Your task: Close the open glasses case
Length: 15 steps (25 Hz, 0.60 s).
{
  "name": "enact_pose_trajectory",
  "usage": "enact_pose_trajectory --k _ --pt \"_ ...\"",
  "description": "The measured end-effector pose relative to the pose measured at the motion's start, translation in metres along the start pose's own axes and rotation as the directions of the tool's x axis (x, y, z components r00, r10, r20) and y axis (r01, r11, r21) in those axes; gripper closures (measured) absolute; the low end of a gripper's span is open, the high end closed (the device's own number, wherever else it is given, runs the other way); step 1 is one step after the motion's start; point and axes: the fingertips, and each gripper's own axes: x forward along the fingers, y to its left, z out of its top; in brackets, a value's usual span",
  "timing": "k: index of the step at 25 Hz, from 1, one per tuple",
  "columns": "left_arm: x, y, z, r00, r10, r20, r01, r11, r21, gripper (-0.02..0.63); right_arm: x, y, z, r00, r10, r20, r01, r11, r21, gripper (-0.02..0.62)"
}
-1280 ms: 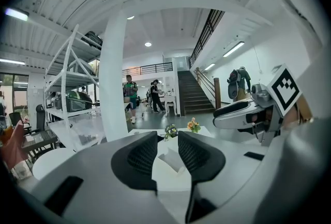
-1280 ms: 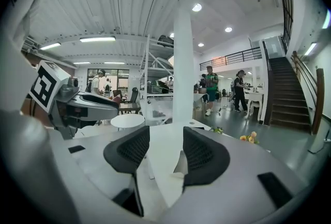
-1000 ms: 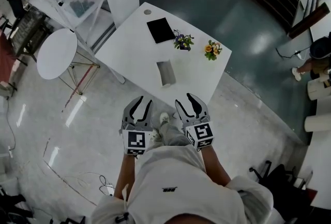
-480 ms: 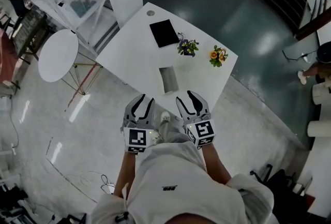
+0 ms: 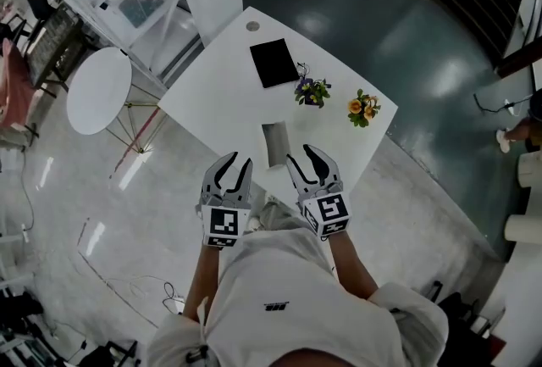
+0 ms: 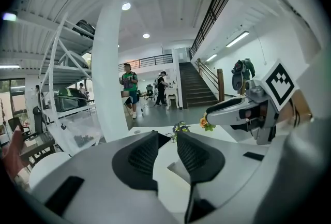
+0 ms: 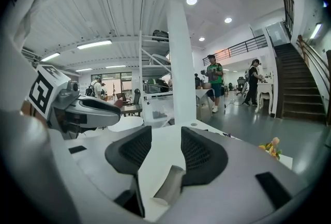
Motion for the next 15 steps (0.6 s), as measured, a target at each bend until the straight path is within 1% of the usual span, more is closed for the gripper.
enact_pose_trajectory --k 8,15 --pt "0.031 -0.005 0.004 0.999 -0.007 -0.039 0.008 1.0 0.024 0.485 0.014 -0.028 0.001 1.0 0.022 -0.003 -0.022 1.0 0.017 0.423" --pt "0.058 -0.018 0.003 0.996 -0.054 -0.067 0.057 0.998 0.042 0.488 0.013 -0.056 -0.01 1.0 -0.016 -0.02 0.017 0.998 0.056 0.436"
